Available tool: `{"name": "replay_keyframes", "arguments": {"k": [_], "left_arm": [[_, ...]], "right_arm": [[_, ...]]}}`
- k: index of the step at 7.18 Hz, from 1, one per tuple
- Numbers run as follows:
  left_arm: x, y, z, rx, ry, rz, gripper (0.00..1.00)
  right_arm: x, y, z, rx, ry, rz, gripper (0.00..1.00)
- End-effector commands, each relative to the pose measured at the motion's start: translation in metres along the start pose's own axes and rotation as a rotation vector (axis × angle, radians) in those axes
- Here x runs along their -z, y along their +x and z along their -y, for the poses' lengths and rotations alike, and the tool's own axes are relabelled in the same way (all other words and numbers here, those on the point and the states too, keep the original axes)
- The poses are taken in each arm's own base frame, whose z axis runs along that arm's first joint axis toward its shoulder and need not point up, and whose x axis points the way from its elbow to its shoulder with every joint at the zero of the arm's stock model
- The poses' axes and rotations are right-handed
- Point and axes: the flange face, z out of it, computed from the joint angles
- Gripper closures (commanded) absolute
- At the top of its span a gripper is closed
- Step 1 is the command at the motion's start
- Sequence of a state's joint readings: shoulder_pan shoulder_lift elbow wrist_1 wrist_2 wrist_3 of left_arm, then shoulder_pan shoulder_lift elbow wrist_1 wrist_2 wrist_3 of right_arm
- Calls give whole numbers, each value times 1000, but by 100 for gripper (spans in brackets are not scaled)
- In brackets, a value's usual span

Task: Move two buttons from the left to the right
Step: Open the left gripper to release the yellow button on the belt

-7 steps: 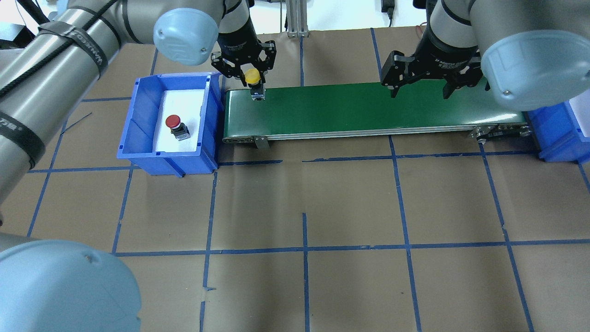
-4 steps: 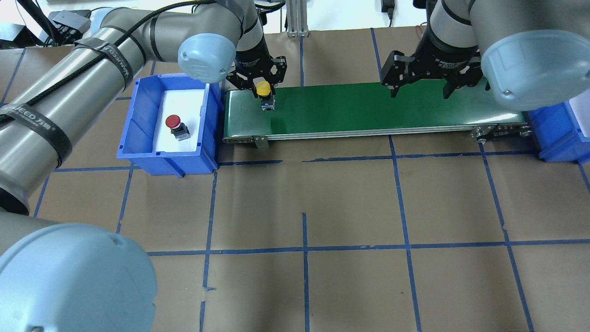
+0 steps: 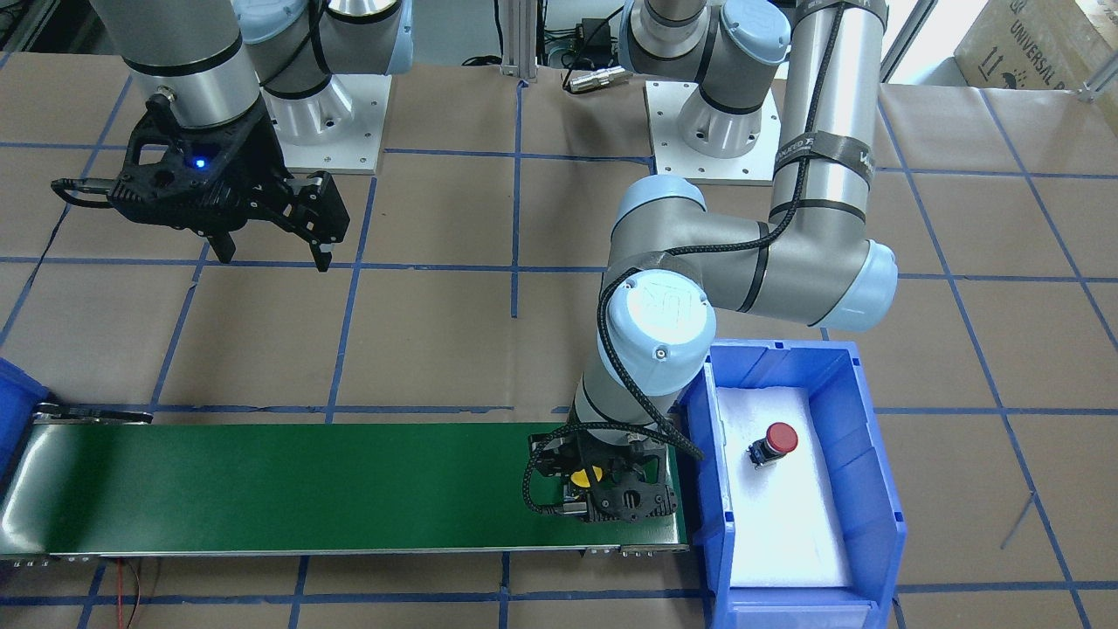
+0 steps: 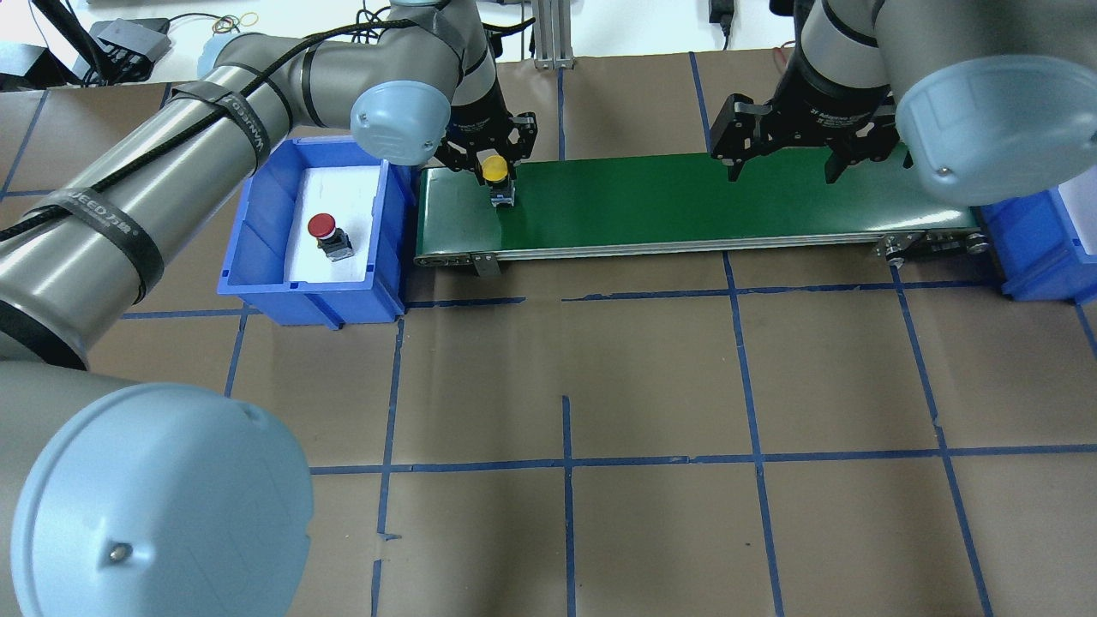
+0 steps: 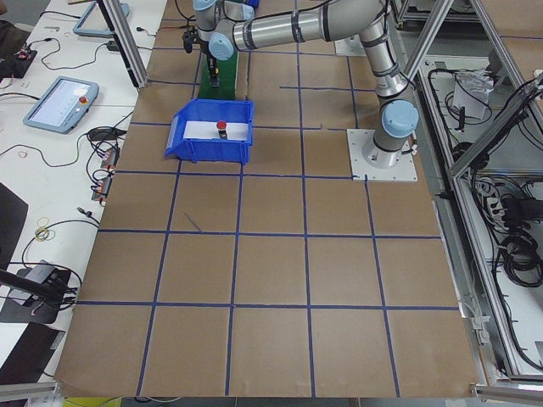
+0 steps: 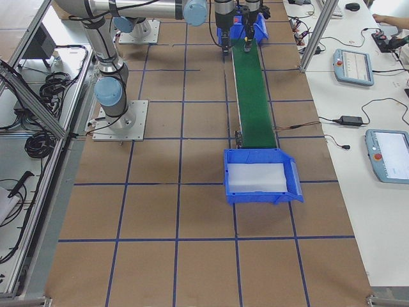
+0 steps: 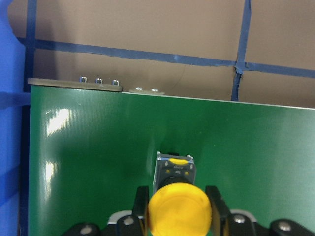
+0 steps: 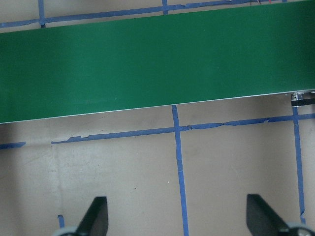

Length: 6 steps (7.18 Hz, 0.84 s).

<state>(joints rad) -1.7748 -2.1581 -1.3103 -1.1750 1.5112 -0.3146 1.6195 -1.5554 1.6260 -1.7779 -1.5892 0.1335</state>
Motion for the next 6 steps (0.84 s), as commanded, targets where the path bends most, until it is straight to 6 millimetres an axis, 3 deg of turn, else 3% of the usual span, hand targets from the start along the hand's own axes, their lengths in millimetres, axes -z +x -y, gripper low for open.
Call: {"name": "replay_keyframes", "arguments": {"k": [1, 3, 4, 5, 6], "left_arm": [[2, 0, 0, 0, 8, 4, 0], [11, 0, 0, -4, 21, 1, 0], [29, -2, 1, -27, 51, 3, 0], [57, -22, 8, -72, 99, 59, 0], [79, -56, 17, -44, 115, 66, 0]], "right_arm": [[0, -1, 0, 2, 0, 0, 0], [0, -1, 0, 2, 0, 0, 0], [0, -1, 0, 2, 0, 0, 0], [0, -1, 0, 2, 0, 0, 0], [0, -1, 0, 2, 0, 0, 0]]}}
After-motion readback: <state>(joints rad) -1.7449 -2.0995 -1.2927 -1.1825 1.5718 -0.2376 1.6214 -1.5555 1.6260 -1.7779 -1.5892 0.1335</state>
